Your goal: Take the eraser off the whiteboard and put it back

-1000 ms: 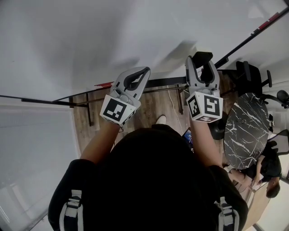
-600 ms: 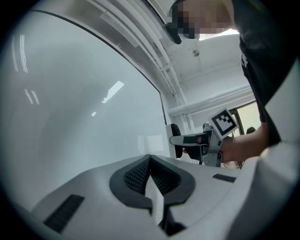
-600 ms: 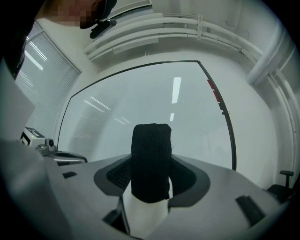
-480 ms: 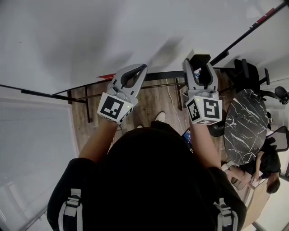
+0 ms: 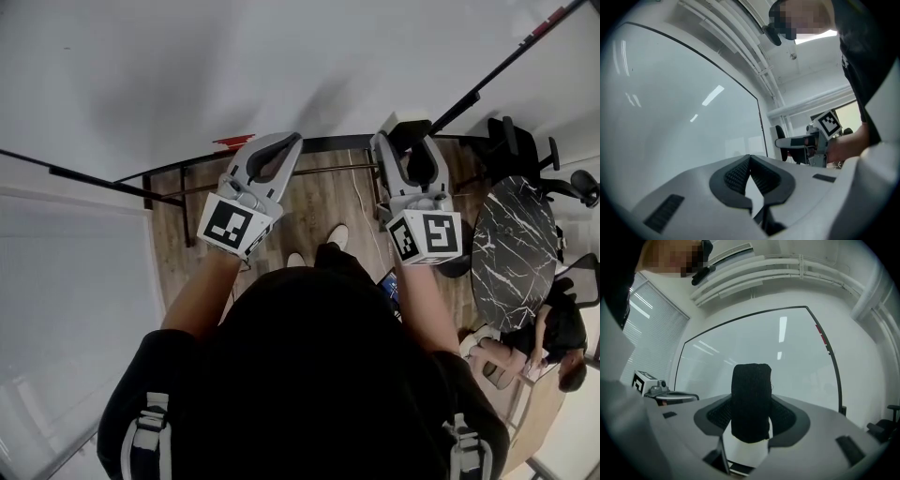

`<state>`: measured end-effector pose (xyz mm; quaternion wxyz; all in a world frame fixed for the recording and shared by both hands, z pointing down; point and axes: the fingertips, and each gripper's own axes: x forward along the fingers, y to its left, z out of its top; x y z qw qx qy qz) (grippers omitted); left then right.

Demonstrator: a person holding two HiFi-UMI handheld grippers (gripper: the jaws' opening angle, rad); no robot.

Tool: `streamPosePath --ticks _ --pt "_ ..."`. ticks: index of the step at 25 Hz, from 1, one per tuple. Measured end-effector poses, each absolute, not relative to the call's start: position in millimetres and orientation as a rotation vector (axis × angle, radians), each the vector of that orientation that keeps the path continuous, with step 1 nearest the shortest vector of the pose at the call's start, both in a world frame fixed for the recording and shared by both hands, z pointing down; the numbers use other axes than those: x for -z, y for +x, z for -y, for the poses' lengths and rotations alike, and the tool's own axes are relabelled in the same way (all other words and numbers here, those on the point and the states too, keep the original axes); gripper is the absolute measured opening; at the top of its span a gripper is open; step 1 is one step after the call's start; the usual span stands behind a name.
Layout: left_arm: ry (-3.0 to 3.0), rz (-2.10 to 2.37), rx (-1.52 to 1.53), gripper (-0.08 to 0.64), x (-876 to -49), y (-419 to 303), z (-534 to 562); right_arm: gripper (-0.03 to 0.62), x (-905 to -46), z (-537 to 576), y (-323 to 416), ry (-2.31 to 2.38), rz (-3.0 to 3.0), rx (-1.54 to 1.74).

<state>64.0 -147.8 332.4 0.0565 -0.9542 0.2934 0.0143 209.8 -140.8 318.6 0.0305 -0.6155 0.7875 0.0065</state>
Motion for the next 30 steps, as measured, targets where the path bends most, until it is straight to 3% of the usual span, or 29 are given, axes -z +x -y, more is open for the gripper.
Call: streamPosePath --ticks 13,30 --pt "-2.912 -0.87 -0.049 0.005 -331.6 30.7 99.6 0.222 -331.5 86.6 151.0 -1.711 -2.6 -0.051" --pt "-2.93 -0.888 0.008 0.005 -356.2 62.6 71.2 0.223 -357.4 67.4 165.4 -1.502 -2.751 -0.055"
